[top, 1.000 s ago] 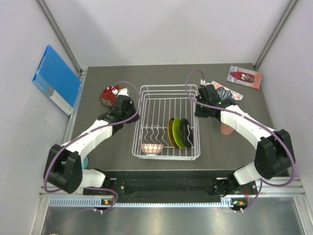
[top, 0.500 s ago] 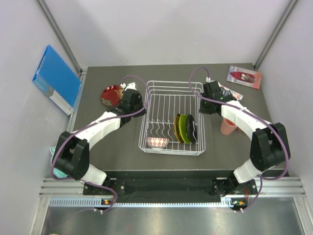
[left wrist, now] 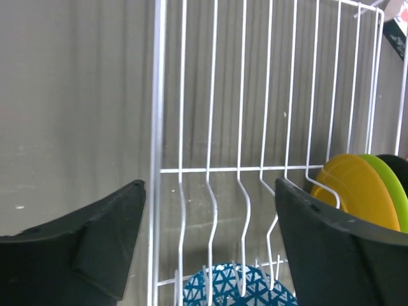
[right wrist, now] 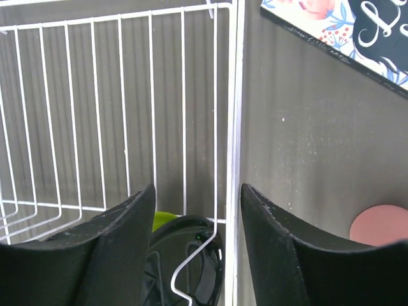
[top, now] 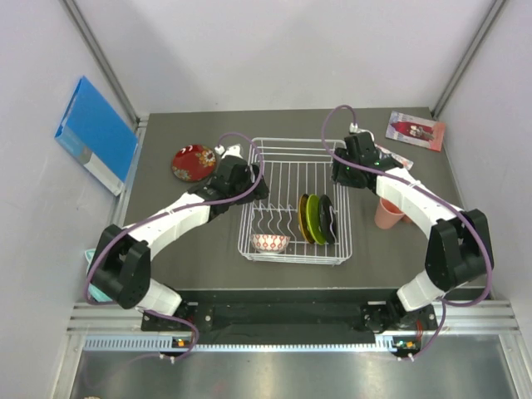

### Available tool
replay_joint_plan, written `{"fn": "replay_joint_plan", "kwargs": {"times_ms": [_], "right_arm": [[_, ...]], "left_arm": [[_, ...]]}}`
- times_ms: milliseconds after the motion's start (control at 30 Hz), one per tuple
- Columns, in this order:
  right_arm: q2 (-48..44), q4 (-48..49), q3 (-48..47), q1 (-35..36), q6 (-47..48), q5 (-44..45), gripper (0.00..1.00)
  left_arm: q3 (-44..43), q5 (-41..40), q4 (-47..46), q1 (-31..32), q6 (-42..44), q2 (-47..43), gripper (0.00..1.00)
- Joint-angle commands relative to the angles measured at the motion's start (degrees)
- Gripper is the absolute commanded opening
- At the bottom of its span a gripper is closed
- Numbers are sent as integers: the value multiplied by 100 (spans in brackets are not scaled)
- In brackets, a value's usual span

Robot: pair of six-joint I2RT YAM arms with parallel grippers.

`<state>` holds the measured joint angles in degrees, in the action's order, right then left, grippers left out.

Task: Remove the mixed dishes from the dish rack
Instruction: Adjust the dish rack at the center of the board, then pick up the plate from the dish rack.

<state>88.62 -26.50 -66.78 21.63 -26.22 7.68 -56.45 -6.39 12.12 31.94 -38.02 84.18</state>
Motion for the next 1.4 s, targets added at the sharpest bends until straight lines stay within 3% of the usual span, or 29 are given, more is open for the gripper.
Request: {"fn": "replay_joint_plan", "kwargs": {"times_ms": [0,133,367,500,633,733,967,1067,1200,1367], "right_arm": [[-354,5,-353,35,-41,303,57],[-556,-144,-397,35,3,480,59],[-1152,-355,-406,131,-67,724,67],[-1540,-382,-292,490,-7,1164,99],[-1672,-566,-248,1219,230,2139,100],[-1856,-357,68,1765,275,2791,100],[-3321,637,1595,1590,117,1562,100],[-3640,551,1835,1608,99,1430,87],[-3667,365,1993,1844,-14,1297,61],[-3747,444,2196,2258,-94,1245,58]], "left_arm": [[-331,-397,167,-4,22,-402,92],[-481,-915,352,-4,137,-604,98],[-578,-1821,326,-13,278,-1017,99],[-534,-2094,265,-4,225,-1281,99],[-543,-2086,413,5,181,-1282,99],[-674,-1736,659,5,128,-1168,99],[-579,-733,679,14,190,-1254,99],[-333,-653,529,14,207,-1483,98],[-235,-609,493,22,172,-1510,96],[-227,-547,555,31,111,-1440,95]]}}
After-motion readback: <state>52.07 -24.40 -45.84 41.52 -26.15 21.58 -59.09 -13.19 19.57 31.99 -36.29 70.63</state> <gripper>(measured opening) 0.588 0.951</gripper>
